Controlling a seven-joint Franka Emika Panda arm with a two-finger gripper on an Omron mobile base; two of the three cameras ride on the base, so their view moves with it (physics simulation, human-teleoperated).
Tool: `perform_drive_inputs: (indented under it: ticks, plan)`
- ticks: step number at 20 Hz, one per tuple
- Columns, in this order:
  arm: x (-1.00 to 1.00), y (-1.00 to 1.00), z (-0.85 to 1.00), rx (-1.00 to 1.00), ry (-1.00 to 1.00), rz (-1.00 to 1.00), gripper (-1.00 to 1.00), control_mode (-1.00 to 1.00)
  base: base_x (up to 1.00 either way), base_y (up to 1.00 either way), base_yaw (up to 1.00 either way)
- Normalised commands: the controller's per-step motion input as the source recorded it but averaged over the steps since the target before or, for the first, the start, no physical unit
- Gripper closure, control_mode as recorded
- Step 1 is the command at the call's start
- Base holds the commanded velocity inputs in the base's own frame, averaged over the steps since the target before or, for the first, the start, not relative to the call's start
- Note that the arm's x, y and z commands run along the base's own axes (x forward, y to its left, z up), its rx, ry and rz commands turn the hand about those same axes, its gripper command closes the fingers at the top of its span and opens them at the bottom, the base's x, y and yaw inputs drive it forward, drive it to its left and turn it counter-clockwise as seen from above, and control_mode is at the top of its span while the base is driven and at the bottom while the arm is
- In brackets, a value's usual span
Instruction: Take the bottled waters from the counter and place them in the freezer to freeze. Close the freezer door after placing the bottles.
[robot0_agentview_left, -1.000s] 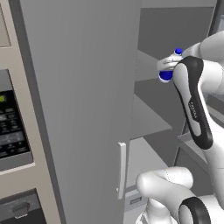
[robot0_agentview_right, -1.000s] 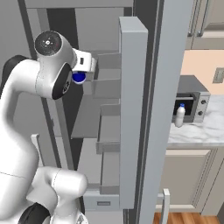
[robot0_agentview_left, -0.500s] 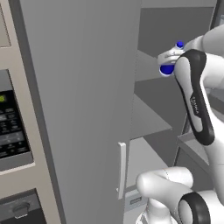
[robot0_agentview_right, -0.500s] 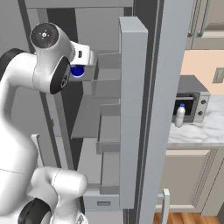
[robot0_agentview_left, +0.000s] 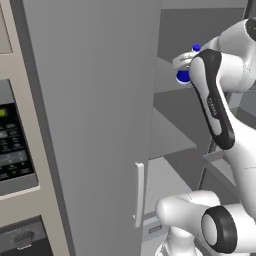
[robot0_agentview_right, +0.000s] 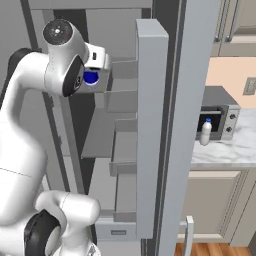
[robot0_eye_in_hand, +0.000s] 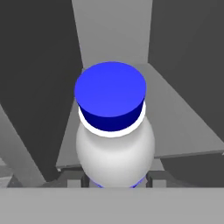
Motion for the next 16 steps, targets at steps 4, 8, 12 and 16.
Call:
perform_drive_inputs:
  ticks: [4, 8, 12, 16]
  plan:
    - [0.68, 0.08, -0.12, 0.0, 0.0, 0.0, 1.0, -1.0, 0.0, 0.0, 0.0]
    - [0.52, -0.02, 0.0, 0.0, 0.0, 0.0, 1.0, -1.0, 0.0, 0.0, 0.0]
    - [0.65, 0.0, -0.01, 0.0, 0.04, 0.0, 1.0, -1.0, 0.0, 0.0, 0.0]
    - [0.56, -0.04, -0.09, 0.0, 0.13, 0.0, 1.0, -1.0, 0.0, 0.0, 0.0]
